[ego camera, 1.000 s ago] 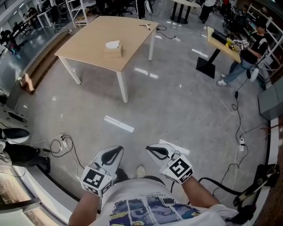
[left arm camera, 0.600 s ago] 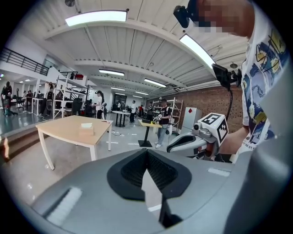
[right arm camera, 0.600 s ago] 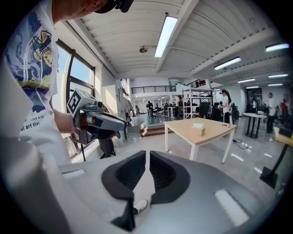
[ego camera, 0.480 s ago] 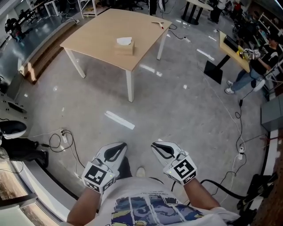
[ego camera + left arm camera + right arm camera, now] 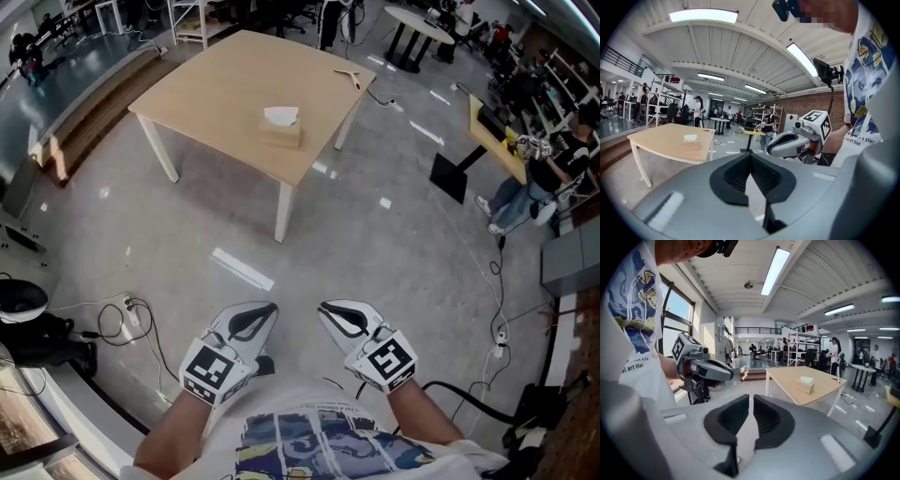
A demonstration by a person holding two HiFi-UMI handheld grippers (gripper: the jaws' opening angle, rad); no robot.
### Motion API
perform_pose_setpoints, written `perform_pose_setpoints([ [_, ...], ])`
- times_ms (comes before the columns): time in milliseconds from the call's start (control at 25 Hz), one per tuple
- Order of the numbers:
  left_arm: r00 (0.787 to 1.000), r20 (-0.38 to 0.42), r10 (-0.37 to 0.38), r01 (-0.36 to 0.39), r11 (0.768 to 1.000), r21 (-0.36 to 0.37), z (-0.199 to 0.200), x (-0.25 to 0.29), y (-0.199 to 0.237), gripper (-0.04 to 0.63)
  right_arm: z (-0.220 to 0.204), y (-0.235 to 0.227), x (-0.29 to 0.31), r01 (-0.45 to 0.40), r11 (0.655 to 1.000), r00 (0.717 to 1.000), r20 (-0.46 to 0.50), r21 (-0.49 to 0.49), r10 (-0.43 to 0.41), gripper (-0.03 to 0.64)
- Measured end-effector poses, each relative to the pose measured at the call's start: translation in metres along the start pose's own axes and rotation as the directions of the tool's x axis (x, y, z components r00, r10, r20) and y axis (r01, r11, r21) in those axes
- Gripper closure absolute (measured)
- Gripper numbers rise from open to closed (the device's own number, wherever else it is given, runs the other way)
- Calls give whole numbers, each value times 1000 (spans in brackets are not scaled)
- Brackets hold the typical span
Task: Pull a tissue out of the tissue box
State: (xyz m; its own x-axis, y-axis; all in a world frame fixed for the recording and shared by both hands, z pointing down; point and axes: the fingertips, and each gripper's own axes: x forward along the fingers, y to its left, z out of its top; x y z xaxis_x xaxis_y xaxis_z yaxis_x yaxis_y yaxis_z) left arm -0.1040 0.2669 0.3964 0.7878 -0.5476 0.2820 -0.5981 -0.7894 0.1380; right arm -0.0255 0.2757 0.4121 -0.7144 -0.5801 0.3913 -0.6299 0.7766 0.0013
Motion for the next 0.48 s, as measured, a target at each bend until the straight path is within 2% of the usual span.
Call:
perform_pose_setpoints([
  [280, 1000, 10, -5, 5, 1000, -2, 6, -11, 75, 592, 34, -10, 74, -14, 1000, 1000, -18, -22, 14, 598],
  [480, 1000, 14, 2, -2, 1000, -3, 10, -11, 113, 592, 44, -21, 105, -4, 1000, 1000, -26, -13, 4, 598],
])
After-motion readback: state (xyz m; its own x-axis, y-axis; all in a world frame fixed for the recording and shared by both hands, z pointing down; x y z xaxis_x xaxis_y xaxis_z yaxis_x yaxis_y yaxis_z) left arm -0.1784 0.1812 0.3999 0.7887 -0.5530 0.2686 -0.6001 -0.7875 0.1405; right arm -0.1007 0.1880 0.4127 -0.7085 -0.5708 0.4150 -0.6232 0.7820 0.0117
